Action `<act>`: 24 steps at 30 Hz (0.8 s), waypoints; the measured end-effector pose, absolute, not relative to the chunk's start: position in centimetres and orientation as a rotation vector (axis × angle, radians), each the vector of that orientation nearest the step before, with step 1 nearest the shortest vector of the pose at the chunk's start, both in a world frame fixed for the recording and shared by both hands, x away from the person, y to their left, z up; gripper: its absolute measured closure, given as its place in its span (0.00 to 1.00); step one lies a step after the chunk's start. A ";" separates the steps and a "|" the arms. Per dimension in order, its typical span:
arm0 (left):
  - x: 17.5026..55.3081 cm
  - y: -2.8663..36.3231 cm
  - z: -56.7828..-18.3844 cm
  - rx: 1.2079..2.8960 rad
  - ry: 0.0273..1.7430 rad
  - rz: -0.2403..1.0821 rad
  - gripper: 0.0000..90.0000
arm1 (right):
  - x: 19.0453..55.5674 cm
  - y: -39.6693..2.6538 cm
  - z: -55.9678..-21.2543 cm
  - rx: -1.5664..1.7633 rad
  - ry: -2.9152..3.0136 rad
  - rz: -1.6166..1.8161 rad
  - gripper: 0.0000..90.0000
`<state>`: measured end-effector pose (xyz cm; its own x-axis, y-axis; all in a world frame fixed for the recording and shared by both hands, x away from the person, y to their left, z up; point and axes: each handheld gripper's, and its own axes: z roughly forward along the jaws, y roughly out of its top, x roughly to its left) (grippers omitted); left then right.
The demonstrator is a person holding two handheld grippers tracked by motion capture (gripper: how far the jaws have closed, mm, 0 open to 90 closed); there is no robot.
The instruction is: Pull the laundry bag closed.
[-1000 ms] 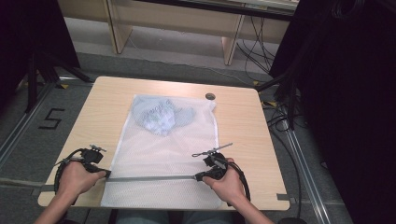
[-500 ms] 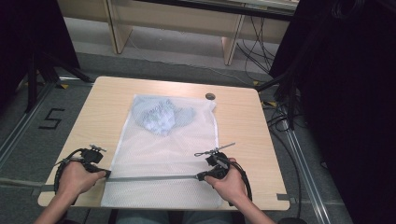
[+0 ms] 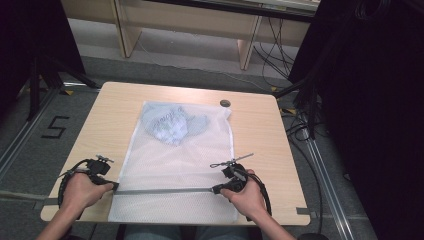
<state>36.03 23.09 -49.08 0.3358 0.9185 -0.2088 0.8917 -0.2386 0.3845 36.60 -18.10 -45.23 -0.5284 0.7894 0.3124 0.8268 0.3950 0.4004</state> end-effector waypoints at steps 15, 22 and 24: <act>36.0 23.1 -49.1 2.172 1.589 0.082 1.00 | 36.6 -18.9 -45.3 -1.505 -2.557 -0.791 0.97; 36.1 23.1 -49.1 2.175 1.587 0.081 1.00 | 36.7 -19.3 -45.3 -1.519 -2.552 -0.795 0.97; 36.1 23.1 -49.1 2.176 1.586 0.081 1.00 | 36.6 -19.3 -45.3 -1.534 -2.553 -0.792 0.97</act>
